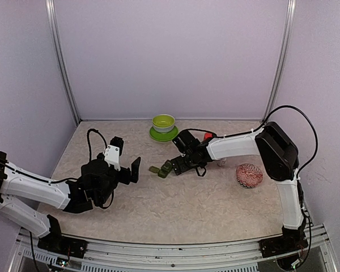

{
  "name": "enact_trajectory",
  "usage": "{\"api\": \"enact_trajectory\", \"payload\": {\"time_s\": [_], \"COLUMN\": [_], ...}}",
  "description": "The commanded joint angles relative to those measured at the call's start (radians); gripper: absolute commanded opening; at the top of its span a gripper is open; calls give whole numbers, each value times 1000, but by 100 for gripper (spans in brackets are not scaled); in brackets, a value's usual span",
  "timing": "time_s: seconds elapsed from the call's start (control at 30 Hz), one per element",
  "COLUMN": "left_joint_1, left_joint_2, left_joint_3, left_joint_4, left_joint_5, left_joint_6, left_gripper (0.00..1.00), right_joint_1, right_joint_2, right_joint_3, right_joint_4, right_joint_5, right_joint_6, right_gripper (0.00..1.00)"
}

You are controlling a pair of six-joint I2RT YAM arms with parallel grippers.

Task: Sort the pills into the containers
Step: Rotate the pill container at the center of the board.

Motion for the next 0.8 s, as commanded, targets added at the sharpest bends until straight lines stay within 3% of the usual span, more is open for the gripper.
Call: {"api": "enact_trajectory", "payload": {"time_s": [0.0, 0.77], "left_joint_1": [6, 6], "left_joint_2": [-13, 0], "left_joint_3": [5, 10], "left_joint_4": [-3, -1], "left_joint_5": [-20, -7], "left_joint_6": [-3, -6], "left_gripper": [99, 99], "right_joint_1": [-14, -15], "right_joint_2": [58, 217], "right_joint_3": [54, 324], "right_joint_4": [-23, -30], "right_joint_5": [-18, -190], "right_joint_6": [-27, -186], "right_gripper": [100, 100]}}
